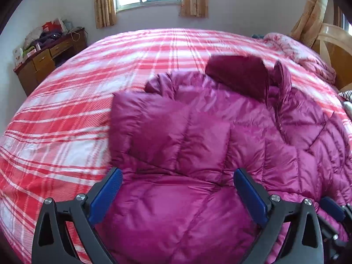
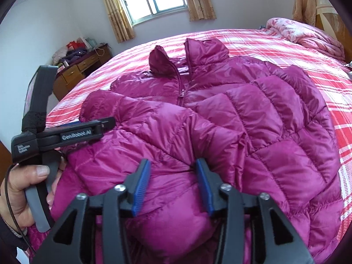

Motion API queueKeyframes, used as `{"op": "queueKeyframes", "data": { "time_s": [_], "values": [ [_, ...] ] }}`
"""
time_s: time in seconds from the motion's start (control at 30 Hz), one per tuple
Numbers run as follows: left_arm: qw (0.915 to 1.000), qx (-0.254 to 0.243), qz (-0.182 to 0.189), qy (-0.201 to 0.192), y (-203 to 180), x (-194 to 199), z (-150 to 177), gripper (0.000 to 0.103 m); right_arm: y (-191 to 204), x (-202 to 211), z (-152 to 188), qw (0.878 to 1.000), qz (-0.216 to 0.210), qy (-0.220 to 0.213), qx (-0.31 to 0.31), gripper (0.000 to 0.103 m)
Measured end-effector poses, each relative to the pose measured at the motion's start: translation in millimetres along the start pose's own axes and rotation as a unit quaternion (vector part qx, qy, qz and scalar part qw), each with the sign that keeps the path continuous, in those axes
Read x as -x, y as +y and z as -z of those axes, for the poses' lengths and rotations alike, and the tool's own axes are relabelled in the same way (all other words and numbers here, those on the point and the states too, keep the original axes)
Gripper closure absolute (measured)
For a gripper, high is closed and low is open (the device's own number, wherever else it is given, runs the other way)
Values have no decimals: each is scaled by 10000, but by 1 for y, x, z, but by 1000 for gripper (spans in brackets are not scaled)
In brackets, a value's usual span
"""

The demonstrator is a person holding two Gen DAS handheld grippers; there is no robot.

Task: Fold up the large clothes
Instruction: 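Close the left tool on the jacket fabric near the hood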

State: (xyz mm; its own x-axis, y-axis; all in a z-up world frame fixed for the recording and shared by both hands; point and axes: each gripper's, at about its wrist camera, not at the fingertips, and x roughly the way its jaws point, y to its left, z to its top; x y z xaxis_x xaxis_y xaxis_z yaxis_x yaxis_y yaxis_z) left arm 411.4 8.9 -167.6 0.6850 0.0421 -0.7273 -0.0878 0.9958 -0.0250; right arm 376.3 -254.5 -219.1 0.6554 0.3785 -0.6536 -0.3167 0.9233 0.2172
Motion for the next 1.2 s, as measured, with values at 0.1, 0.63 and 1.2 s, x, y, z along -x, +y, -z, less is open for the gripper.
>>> {"op": "queueKeyframes", "data": {
  "time_s": [0.1,0.63,1.2],
  "values": [
    [9989,254,94,-377,11,26,-23,2,4,-1,0,10000,-30,-10,90,36],
    [9977,82,632,229,-57,-79,-175,2,0,7,1,9995,-179,-244,-111,24],
    [9926,-712,985,-6,-57,-76,-131,93,-34,57,-21,9875,-429,-1127,-1018,21]
  ]
}}
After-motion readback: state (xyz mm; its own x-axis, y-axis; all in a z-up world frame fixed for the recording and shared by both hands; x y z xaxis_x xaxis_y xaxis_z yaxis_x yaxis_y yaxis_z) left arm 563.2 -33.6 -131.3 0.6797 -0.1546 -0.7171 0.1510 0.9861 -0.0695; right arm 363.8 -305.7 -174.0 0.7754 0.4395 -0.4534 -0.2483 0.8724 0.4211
